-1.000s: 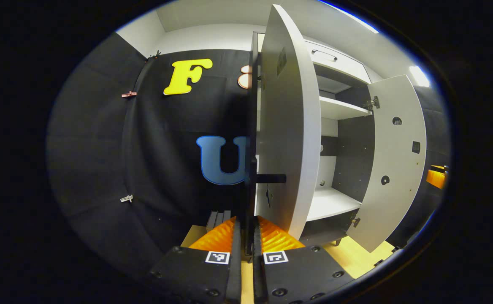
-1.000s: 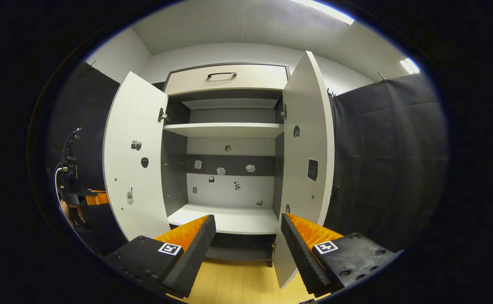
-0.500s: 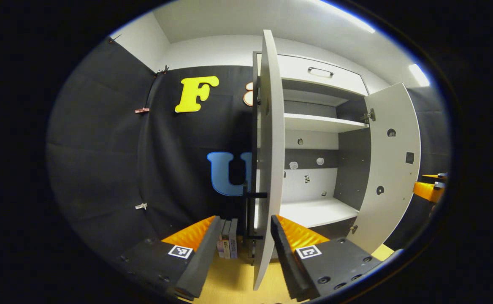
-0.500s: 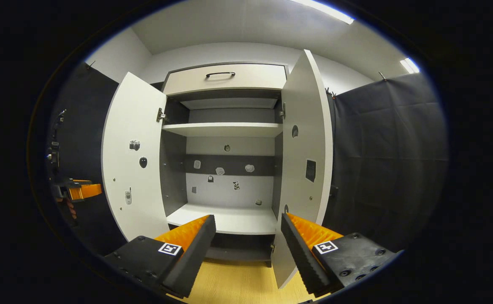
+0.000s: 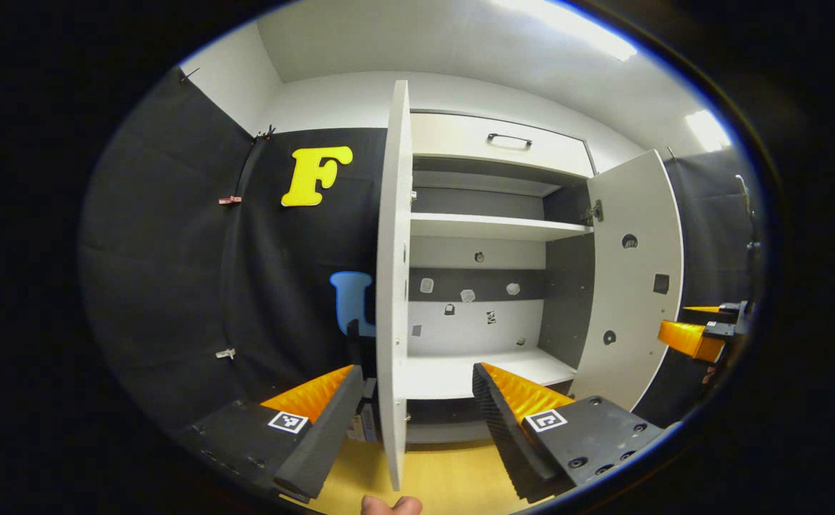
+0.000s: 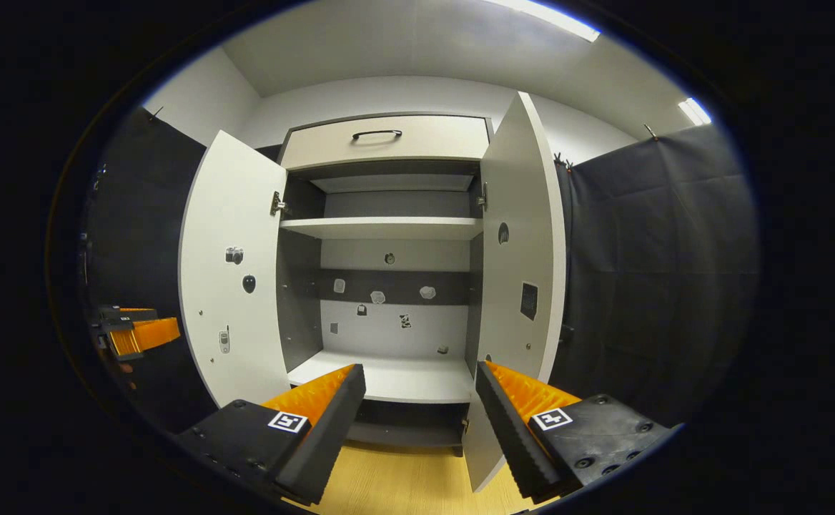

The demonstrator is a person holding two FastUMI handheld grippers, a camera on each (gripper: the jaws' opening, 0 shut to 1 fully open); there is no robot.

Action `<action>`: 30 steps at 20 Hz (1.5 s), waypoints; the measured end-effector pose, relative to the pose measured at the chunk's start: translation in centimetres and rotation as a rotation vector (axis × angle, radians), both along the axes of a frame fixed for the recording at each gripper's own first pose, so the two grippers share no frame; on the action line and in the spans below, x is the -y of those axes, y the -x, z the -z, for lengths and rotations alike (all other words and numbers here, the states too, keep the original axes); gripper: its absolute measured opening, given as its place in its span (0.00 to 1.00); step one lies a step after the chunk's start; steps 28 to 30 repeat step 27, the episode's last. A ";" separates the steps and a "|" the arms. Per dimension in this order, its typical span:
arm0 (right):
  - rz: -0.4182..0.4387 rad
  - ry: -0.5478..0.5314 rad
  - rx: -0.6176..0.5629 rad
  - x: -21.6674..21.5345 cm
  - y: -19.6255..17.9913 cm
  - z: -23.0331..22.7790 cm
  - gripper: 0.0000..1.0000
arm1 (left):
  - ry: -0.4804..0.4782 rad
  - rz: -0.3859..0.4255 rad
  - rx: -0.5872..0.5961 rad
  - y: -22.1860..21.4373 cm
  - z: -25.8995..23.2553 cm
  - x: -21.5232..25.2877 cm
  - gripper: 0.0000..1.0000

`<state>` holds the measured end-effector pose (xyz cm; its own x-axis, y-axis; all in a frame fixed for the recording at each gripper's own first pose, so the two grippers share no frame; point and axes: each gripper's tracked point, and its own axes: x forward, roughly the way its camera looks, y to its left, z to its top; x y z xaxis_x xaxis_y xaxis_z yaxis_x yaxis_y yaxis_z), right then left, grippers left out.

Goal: Open the right door of the double-door shoe cabinet with the right hand, and open the left door with the left hand.

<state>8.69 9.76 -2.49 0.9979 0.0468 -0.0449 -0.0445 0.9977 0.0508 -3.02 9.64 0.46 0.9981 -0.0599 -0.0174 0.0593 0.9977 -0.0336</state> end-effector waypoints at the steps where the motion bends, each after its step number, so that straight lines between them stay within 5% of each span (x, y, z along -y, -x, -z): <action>1: -0.004 -0.003 0.007 -0.1 0.1 -0.3 0.98 | 0.001 0.000 -0.004 0.0 0.2 0.5 0.94; 30: 0.014 -0.016 0.024 0.4 0.0 -0.7 0.97 | -0.043 0.027 0.016 0.2 -0.5 5.7 0.94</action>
